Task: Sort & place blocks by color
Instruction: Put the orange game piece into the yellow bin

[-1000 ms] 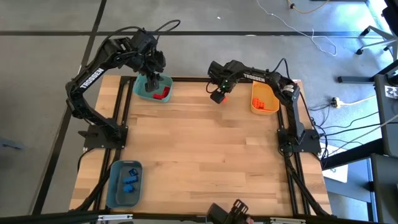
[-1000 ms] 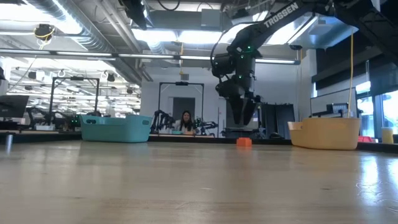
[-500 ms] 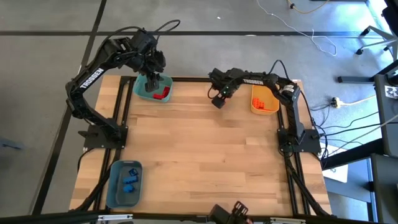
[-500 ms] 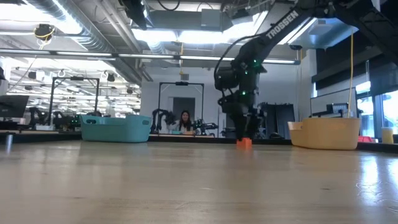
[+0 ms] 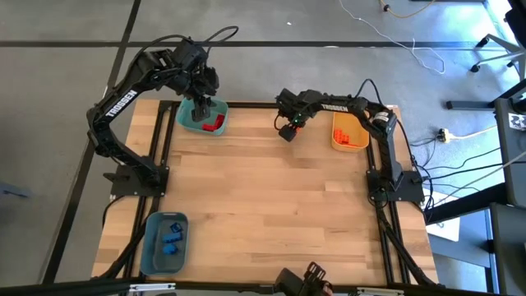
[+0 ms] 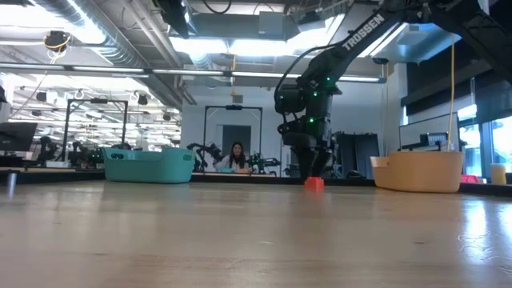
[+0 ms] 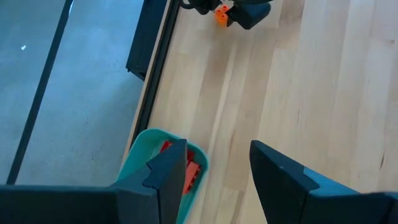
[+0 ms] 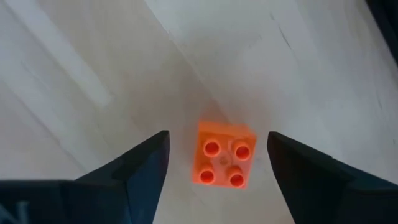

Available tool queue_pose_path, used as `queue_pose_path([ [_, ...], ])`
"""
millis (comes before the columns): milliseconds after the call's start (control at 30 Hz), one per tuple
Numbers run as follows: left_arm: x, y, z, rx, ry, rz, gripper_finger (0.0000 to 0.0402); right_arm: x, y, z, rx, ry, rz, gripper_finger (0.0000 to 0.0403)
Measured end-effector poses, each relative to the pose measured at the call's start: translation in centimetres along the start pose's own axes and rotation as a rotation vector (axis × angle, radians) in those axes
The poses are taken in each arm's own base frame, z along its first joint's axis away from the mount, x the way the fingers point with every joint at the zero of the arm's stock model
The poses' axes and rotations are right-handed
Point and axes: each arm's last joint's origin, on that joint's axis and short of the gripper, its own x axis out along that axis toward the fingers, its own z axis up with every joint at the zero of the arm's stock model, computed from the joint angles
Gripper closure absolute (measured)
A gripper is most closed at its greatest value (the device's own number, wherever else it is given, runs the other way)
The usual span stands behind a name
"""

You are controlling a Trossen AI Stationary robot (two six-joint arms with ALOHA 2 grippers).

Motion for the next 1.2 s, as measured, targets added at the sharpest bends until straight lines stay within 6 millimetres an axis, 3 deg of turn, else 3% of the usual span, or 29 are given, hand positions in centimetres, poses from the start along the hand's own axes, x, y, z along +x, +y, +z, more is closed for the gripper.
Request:
queue_pose_path([
  [633, 0.0, 0.0, 0.0, 0.0, 0.0, 0.0, 0.0233, 2.0, 0.0, -0.2, 0.036, 0.058, 0.025, 0.0159],
  [900, 0.0, 0.0, 0.0, 0.0, 0.0, 0.0, 0.0233, 2.0, 0.0, -0.2, 0.04, 0.057, 0.033, 0.0259],
  [1100, 0.0, 0.0, 0.0, 0.0, 0.0, 0.0, 0.0233, 1.3, 0.0, 0.3, 0.035, 0.089, 0.045, 0.0263],
  [1200, 0.0, 0.0, 0.0, 0.0, 0.0, 0.0, 0.0233, -0.2, 0.1, 1.1, 0.026, 0.092, 0.051, 0.0263],
])
